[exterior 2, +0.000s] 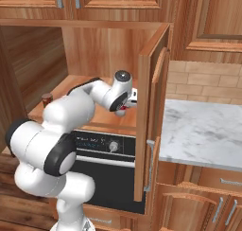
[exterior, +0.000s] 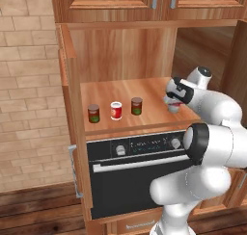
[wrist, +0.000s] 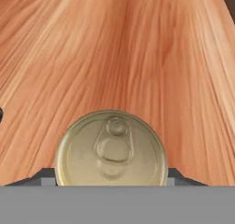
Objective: Stack two cans on top of the other two cans in the cabinet.
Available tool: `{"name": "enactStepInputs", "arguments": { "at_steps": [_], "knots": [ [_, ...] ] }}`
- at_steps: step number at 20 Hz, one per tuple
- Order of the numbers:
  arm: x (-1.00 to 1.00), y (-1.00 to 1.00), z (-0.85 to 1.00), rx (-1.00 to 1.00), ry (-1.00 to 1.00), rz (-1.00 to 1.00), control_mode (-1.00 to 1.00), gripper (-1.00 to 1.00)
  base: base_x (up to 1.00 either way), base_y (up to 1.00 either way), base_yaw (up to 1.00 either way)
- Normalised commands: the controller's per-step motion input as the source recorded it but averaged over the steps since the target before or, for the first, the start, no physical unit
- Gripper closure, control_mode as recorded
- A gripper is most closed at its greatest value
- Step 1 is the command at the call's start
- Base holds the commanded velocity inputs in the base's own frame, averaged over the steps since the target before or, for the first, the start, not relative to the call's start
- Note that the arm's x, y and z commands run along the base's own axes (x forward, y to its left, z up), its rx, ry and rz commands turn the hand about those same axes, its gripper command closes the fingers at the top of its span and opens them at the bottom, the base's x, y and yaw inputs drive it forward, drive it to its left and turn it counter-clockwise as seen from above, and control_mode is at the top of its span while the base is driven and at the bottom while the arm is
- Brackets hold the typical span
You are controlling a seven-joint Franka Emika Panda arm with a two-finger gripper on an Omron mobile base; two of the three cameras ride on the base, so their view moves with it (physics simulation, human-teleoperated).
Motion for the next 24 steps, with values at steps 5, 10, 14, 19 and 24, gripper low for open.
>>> {"name": "enactStepInputs", "arguments": {
  "at_steps": [5, 10, 14, 19, 24],
  "knots": [
    [-0.15, 0.30, 0.18, 0.01, -0.16, 0.05, -1.00, 1.00, 0.00, 0.00, 0.00],
    [-0.19, 0.33, 0.13, 0.00, -0.21, 0.05, -1.00, 1.00, 0.00, 0.00, 0.00],
    [-0.13, 0.32, 0.19, 0.00, -0.12, 0.06, -1.00, 1.00, 0.00, 0.00, 0.00],
    [-0.07, 0.23, 0.33, 0.00, -0.01, 0.06, -1.00, 1.00, 0.00, 0.00, 0.00],
    [-0.01, 0.14, 0.43, -0.04, 0.00, 0.04, -1.00, 1.00, 0.00, 0.00, 0.00]
  ]
}}
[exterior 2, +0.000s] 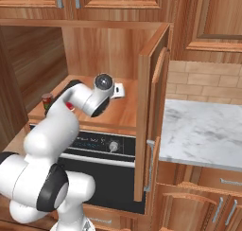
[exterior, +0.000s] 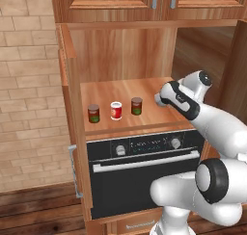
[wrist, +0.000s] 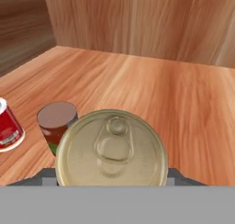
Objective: Stack two cans on top of the other two cans in the cabinet.
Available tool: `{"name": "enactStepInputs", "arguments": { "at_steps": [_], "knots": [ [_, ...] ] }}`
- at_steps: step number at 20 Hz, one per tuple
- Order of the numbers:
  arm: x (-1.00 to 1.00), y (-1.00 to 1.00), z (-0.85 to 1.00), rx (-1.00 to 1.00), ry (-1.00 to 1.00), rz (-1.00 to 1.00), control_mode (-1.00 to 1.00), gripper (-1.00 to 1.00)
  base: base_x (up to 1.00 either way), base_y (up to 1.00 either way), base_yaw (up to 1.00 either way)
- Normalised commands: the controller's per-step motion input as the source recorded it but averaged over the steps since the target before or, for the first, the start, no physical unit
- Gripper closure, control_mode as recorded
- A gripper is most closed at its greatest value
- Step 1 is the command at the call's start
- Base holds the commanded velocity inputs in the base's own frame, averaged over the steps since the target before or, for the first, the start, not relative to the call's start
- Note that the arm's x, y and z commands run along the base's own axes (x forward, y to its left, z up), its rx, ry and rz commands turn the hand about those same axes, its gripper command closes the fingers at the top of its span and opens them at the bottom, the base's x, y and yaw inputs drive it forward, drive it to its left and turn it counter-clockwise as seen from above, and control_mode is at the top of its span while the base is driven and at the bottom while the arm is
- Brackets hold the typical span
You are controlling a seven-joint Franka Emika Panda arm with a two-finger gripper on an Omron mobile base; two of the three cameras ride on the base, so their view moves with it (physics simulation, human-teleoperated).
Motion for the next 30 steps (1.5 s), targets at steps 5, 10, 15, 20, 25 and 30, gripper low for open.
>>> {"name": "enactStepInputs", "arguments": {
  "at_steps": [5, 10, 15, 20, 25, 30],
  "knots": [
    [-0.04, 0.19, 0.25, -0.04, -0.02, 0.02, -1.00, 1.00, 0.00, 0.00, 0.00],
    [-0.02, 0.32, 0.05, 0.00, -0.18, 0.00, -1.00, 1.00, 0.00, 0.00, 0.00],
    [0.00, 0.29, 0.03, -0.02, -0.02, 0.00, -1.00, 1.00, 0.00, 0.00, 0.00],
    [0.04, 0.19, 0.12, -0.01, 0.10, 0.00, -1.00, 1.00, 0.00, 0.00, 0.00],
    [0.02, 0.10, 0.19, -0.02, 0.11, 0.00, -1.00, 1.00, 0.00, 0.00, 0.00],
    [0.02, 0.08, 0.04, 0.00, 0.01, 0.00, -1.00, 1.00, 0.00, 0.00, 0.00]
  ]
}}
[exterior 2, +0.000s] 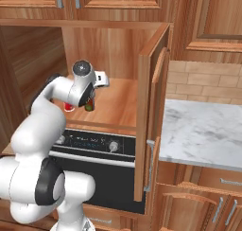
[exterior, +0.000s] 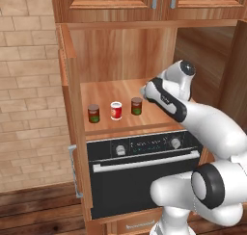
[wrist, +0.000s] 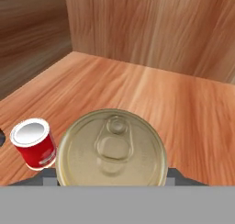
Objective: Stack two cans on top of the other two cans in the cabinet.
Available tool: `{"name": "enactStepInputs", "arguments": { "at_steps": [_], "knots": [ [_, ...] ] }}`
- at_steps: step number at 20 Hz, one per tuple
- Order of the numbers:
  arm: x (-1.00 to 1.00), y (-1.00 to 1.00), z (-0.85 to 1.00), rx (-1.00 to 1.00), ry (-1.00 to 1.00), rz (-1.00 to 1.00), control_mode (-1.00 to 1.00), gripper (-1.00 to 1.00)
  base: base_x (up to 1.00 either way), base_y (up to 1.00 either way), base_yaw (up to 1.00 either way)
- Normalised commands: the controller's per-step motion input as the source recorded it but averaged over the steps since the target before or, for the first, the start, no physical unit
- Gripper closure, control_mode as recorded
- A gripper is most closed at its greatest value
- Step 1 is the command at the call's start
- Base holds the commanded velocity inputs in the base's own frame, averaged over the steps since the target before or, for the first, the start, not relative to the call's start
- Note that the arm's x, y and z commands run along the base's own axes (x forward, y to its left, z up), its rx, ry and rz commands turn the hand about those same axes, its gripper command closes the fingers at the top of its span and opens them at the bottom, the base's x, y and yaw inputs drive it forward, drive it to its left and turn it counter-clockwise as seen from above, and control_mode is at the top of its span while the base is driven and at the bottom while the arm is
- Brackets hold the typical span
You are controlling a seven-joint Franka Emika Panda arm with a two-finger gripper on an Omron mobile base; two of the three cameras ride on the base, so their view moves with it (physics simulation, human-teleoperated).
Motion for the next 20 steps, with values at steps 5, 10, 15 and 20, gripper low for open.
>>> {"name": "enactStepInputs", "arguments": {
  "at_steps": [5, 10, 15, 20],
  "knots": [
    [0.03, 0.11, 0.00, 0.00, 0.00, 0.00, -1.00, 1.00, 0.00, 0.00, 0.00],
    [0.07, 0.14, -0.01, 0.00, 0.00, 0.00, -1.00, 1.00, 0.00, 0.00, 0.00],
    [0.14, 0.17, 0.00, 0.00, 0.00, 0.00, -1.00, 1.00, 0.00, 0.00, 0.00],
    [0.17, 0.08, -0.02, 0.00, 0.02, 0.00, -1.00, 1.00, 0.00, 0.00, 0.00]
  ]
}}
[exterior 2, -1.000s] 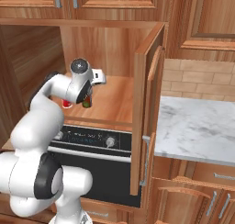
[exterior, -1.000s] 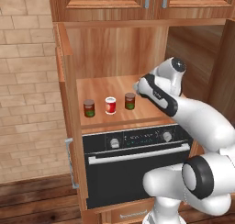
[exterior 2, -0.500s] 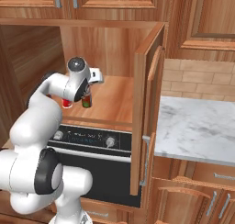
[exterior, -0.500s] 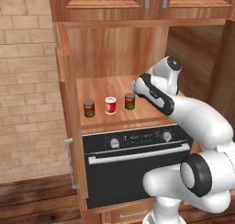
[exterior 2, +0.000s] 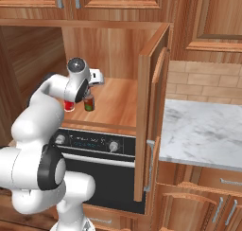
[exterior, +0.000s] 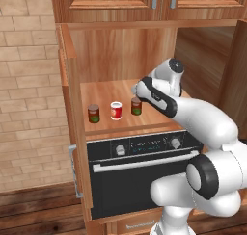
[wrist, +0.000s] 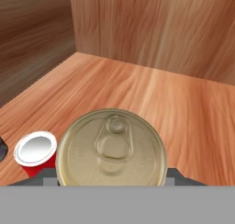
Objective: Stack two cans on top of the other two cans in the cabinet.
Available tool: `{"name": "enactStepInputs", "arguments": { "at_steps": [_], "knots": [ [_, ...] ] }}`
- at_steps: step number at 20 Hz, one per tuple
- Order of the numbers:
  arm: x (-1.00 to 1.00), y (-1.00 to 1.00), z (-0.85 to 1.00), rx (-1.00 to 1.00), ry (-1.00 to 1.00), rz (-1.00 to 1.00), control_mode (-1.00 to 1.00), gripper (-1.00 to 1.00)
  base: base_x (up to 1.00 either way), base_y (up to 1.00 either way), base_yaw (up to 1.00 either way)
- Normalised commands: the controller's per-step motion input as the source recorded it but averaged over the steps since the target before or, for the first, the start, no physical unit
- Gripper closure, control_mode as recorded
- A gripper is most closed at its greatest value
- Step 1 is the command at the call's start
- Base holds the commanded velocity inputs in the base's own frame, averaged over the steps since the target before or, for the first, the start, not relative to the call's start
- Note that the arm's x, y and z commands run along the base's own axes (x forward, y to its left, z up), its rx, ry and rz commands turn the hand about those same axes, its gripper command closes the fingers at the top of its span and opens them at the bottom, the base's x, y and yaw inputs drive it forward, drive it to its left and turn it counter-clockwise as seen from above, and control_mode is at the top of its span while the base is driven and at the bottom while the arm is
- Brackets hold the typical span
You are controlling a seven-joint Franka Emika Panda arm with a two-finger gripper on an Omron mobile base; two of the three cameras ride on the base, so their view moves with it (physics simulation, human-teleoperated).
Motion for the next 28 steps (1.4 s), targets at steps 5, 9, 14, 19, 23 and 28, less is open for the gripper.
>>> {"name": "enactStepInputs", "arguments": {
  "at_steps": [5, 9, 14, 19, 23, 28],
  "knots": [
    [0.18, 0.04, -0.10, 0.00, 0.02, 0.00, -1.00, 1.00, 0.00, 0.00, 0.00],
    [0.13, 0.03, -0.19, 0.00, 0.03, 0.01, -1.00, 1.00, 0.00, 0.00, 0.00],
    [0.15, 0.07, -0.15, 0.00, 0.03, 0.01, -1.00, 1.00, 0.00, 0.00, 0.00],
    [0.12, 0.01, -0.04, -0.02, 0.00, 0.03, -1.00, 1.00, 0.00, 0.00, 0.00],
    [0.04, 0.00, -0.01, -0.06, 0.00, 0.02, -1.00, 1.00, 0.00, 0.00, 0.00],
    [0.05, 0.00, -0.03, -0.07, 0.03, 0.00, -1.00, 1.00, 0.00, 0.00, 0.00]
  ]
}}
